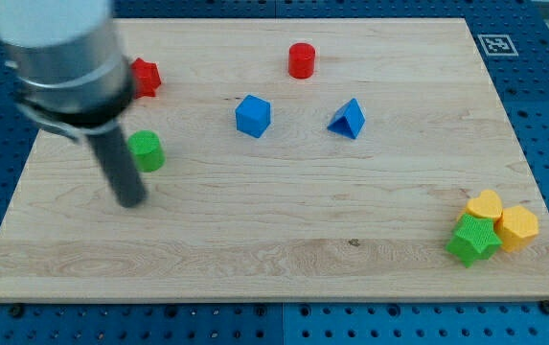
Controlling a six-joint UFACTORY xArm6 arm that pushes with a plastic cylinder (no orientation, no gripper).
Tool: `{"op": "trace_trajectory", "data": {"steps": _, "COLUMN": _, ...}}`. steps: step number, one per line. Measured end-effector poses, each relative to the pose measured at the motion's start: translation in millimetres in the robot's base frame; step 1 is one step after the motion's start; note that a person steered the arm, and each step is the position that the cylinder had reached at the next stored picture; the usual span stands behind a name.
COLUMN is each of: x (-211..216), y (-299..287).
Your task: Push the green circle to the bottom left of the blue cube
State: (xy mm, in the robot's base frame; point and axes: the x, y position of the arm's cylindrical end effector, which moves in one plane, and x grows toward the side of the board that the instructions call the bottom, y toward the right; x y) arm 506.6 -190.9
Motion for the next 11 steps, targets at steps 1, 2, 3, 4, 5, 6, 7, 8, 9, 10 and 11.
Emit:
{"op": "trace_trajectory", "data": {"steps": 1, "x": -36.3, "y": -32.4}}
{"op": "trace_trajectory", "data": {"steps": 2, "x": -41.2, "y": -21.0}}
{"op": "trace_trajectory", "data": {"steps": 3, "x": -46.7, "y": 8.8}}
{"op": "trace_trajectory", "data": {"steps": 4, "x": -46.7, "y": 11.2}}
{"op": "trace_trajectory", "data": {"steps": 5, "x": -54.2, "y": 21.1}}
{"op": "trace_trajectory", "data": {"steps": 6, "x": -62.7, "y": 21.1}}
{"op": "trace_trajectory", "data": {"steps": 7, "x": -62.7, "y": 22.4}}
{"op": "trace_trajectory", "data": {"steps": 8, "x": -62.3, "y": 50.7}}
{"op": "trace_trajectory", "data": {"steps": 9, "x": -60.3, "y": 92.9}}
{"op": "trace_trajectory", "data": {"steps": 10, "x": -44.8, "y": 129.9}}
{"op": "trace_trajectory", "data": {"steps": 11, "x": -30.4, "y": 162.7}}
